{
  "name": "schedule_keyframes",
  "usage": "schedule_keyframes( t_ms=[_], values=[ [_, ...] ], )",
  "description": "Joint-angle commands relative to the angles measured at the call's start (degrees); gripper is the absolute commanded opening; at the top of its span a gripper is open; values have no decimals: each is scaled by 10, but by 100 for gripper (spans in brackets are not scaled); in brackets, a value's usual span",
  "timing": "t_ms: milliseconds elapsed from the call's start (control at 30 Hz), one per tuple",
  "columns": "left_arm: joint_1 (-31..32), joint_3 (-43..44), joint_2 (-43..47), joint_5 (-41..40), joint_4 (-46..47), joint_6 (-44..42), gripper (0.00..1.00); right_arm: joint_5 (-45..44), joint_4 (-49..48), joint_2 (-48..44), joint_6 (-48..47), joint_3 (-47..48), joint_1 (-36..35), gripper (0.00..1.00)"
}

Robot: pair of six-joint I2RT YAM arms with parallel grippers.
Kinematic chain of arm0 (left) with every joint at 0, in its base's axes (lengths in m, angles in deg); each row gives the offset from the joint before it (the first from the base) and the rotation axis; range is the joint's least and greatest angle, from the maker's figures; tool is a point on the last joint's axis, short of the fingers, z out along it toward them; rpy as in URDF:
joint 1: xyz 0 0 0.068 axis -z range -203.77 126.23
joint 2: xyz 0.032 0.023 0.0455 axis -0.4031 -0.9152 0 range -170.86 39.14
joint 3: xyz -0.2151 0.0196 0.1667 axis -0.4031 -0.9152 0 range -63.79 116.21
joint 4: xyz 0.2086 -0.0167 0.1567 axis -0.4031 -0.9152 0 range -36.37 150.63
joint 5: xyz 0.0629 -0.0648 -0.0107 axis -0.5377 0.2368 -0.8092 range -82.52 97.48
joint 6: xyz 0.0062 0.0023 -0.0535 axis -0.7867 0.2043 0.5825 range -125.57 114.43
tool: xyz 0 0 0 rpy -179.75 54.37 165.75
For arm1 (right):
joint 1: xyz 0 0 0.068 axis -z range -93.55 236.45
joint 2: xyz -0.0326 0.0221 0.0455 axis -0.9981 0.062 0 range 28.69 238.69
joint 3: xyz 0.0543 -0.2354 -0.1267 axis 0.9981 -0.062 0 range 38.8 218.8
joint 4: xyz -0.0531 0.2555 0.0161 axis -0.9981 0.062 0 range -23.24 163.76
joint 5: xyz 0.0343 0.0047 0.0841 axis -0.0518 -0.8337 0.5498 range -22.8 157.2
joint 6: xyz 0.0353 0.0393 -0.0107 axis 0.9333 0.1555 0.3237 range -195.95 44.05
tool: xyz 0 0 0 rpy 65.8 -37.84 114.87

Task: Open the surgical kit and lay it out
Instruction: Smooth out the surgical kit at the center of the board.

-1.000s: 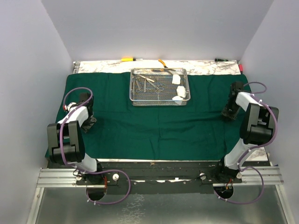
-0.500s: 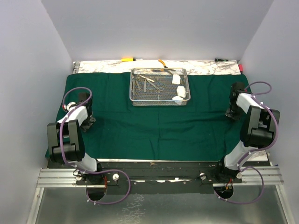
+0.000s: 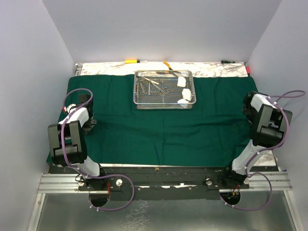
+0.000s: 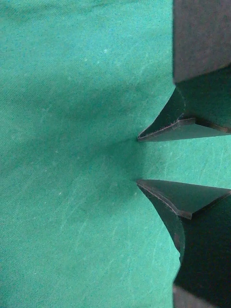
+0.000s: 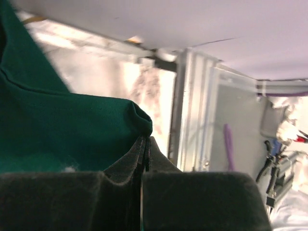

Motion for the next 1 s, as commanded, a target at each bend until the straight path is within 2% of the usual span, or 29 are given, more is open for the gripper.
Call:
schedule_keyframes(
  t_ms=[0,67,267,300,400,433,500,567,633,700,767,867,967],
  values=[
    [-16,9,-25,-7,2,-15,38,-120,127,-19,146,11,30,1],
    [-19,13,-29,-4,1,-19,38,-143,150,-29,177,6,50,1],
    [-23,20,-37,-2,2,-23,38,-189,164,-62,192,-12,87,1],
    [-23,21,-38,-1,2,-23,38,-189,164,-67,192,-15,92,7],
    [-24,23,-38,0,2,-26,39,-195,164,-89,195,-24,99,58],
    [-24,23,-36,1,2,-28,40,-194,164,-96,195,-26,98,67],
    [-25,23,-32,4,2,-33,41,-186,146,-111,172,-29,98,75],
    [-25,22,-26,7,2,-36,43,-165,101,-128,118,-32,97,77],
    [-24,19,-21,11,2,-38,43,-117,16,-154,14,-41,95,74],
    [-25,15,-14,15,3,-39,43,-18,-96,-190,-124,-63,89,63],
    [-25,9,-6,20,3,-39,43,123,-170,-234,-227,-91,76,55],
    [-25,0,9,24,4,-40,43,306,-246,-279,-287,-133,58,52],
    [-25,-12,24,26,4,-37,43,464,-285,-283,-292,-166,57,52]
  ],
)
